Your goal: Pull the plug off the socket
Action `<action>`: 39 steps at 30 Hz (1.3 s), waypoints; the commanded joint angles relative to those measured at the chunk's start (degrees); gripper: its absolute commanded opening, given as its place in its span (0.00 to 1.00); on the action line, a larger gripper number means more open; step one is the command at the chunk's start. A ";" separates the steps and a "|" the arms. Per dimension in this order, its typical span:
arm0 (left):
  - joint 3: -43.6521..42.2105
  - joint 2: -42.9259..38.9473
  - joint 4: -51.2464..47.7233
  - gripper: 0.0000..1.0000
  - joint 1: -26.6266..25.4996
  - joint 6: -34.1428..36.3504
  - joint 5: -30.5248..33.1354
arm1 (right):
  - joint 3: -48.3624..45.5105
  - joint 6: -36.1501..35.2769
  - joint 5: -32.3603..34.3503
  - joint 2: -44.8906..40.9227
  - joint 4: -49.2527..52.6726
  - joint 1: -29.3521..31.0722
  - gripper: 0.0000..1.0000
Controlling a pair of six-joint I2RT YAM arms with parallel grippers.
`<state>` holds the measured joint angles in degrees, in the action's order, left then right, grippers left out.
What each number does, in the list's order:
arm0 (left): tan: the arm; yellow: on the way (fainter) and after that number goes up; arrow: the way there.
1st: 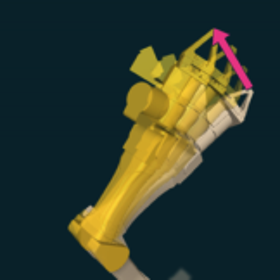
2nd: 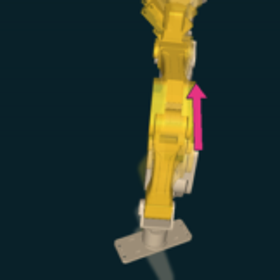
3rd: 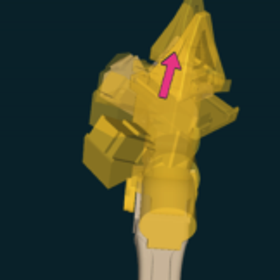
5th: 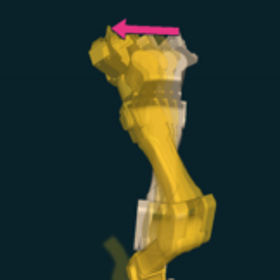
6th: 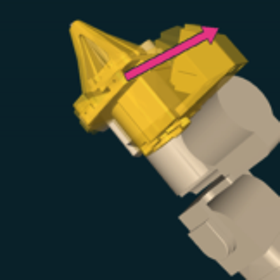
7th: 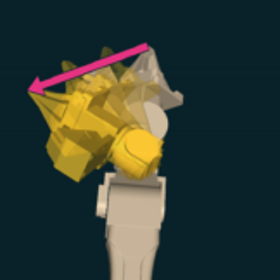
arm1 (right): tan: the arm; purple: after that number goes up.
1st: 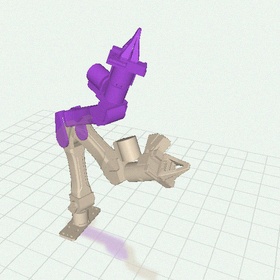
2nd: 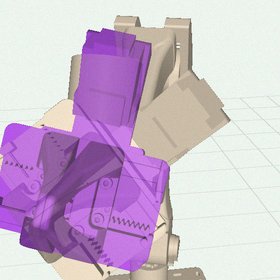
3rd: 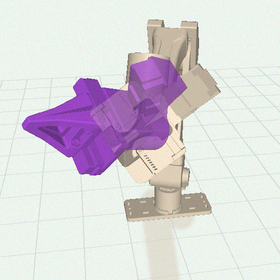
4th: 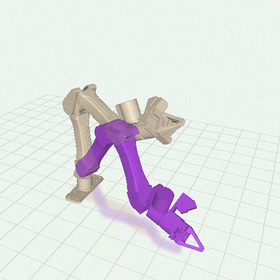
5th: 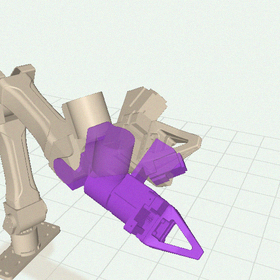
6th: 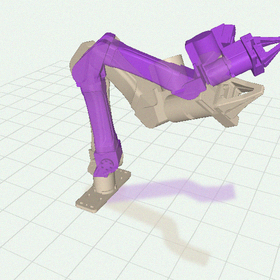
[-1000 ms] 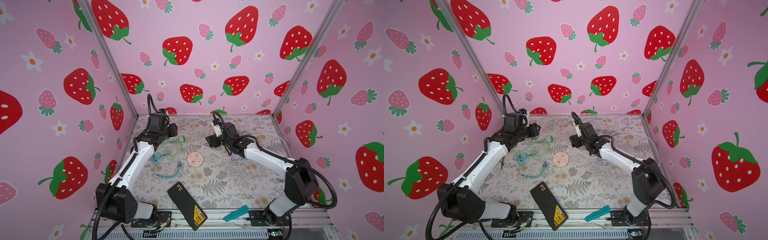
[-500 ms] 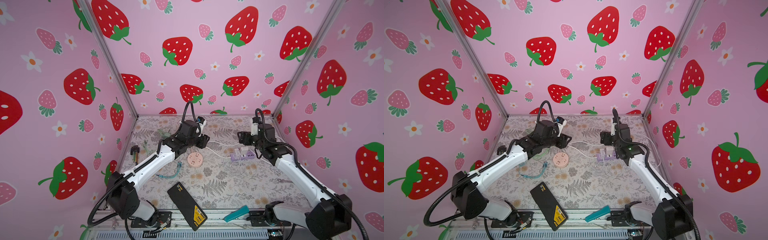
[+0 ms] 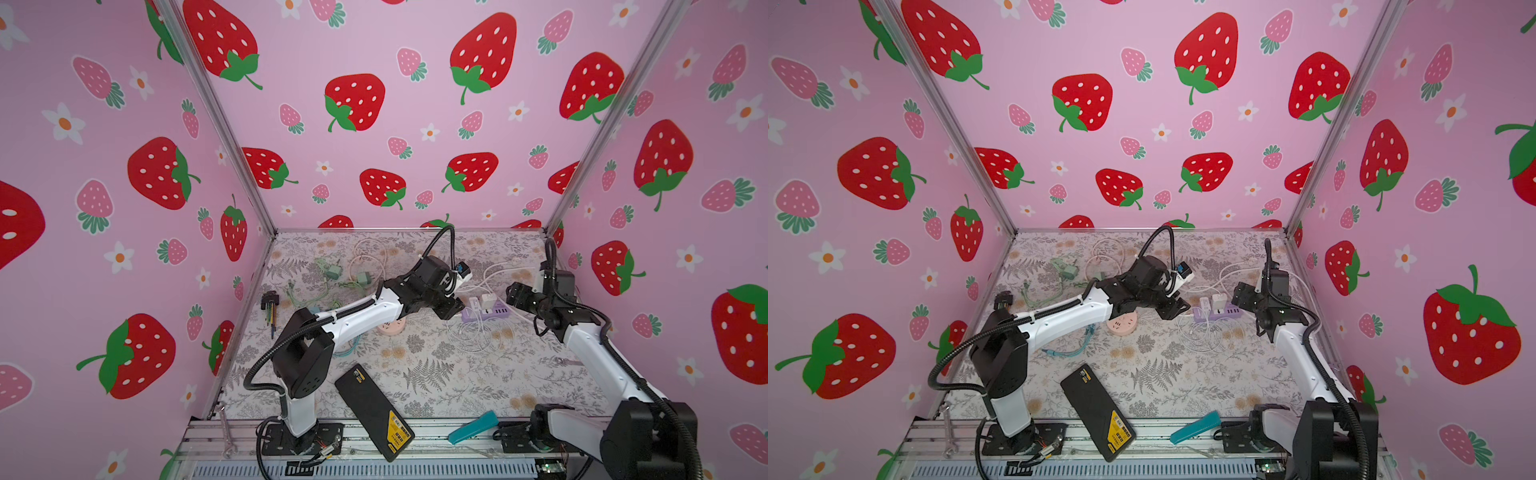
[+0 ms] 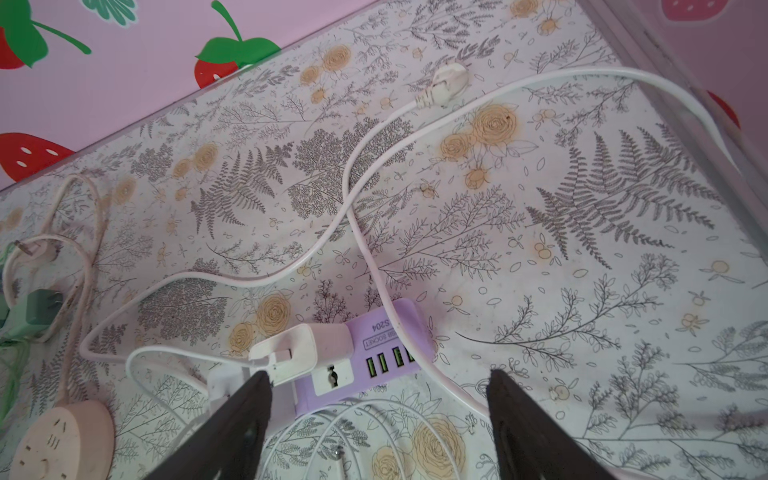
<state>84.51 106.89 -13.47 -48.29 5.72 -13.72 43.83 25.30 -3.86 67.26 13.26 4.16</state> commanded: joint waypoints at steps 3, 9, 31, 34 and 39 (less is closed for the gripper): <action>5.86 5.30 -0.27 0.57 -1.36 5.05 -2.82 | -1.02 -0.01 1.72 0.97 -1.30 -1.36 0.83; 8.28 11.04 -0.05 0.56 -1.37 4.71 -1.28 | -1.52 -0.55 -0.52 5.88 -2.99 -3.51 0.83; 7.44 16.25 -0.61 0.54 0.57 4.11 5.54 | -2.13 0.00 -3.96 10.73 -6.92 -3.74 0.82; 6.52 16.35 -0.62 0.53 0.70 4.17 5.26 | -2.25 0.13 -3.36 11.47 -7.09 -3.72 0.82; 6.15 17.09 -1.54 0.50 1.75 3.63 5.02 | -2.41 0.97 -4.84 14.09 -8.42 -3.72 0.83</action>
<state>90.56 122.58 -14.04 -47.35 9.02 -8.58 42.30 25.54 -7.38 79.66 5.67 0.73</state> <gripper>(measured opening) 0.503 0.826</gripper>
